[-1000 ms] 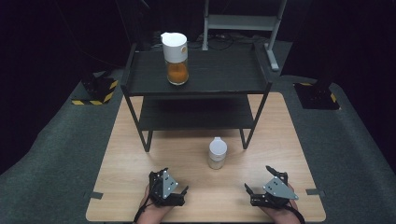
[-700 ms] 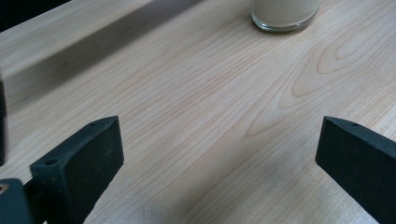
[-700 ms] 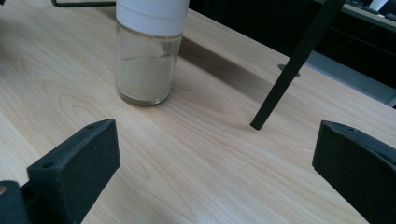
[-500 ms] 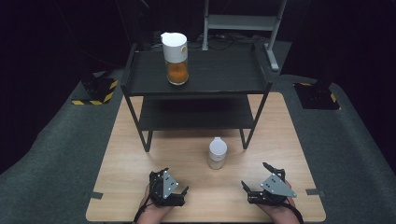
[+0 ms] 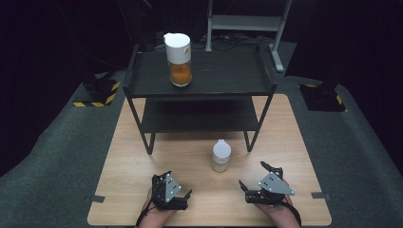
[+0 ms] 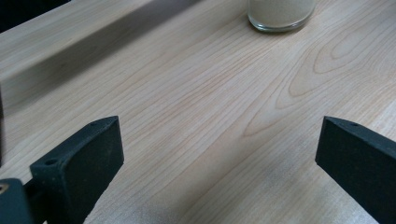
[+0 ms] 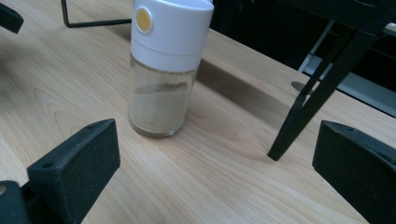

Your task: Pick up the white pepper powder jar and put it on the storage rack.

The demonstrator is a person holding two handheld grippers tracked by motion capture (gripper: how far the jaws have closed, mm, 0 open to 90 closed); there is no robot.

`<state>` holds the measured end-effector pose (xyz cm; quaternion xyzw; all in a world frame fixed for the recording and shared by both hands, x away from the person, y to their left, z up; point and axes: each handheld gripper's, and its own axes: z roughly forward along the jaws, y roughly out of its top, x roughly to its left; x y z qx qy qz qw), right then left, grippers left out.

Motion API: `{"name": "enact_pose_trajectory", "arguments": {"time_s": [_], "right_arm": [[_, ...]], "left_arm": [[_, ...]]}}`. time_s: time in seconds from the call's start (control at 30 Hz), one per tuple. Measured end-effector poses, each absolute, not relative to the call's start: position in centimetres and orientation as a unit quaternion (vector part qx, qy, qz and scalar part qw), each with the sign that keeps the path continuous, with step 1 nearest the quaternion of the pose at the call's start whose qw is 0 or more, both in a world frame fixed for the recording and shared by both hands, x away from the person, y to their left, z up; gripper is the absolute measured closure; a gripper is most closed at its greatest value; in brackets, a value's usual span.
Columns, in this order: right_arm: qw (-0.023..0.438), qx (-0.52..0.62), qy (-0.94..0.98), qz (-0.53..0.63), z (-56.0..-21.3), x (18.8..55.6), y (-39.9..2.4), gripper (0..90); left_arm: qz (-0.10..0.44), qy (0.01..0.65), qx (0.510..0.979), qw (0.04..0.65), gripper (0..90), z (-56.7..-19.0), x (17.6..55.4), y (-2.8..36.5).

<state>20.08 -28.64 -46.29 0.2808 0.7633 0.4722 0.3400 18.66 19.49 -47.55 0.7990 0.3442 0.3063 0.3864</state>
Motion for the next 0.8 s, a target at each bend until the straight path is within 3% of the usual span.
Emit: {"name": "enact_pose_trajectory", "arguments": {"time_s": [0.8], "right_arm": [[0.314,0.283,0.758,0.496,-46.2,23.1,-25.5,0.0]], "left_arm": [[0.304,0.337,0.801,0.392,1.2,-47.6,18.7,19.7]]}}
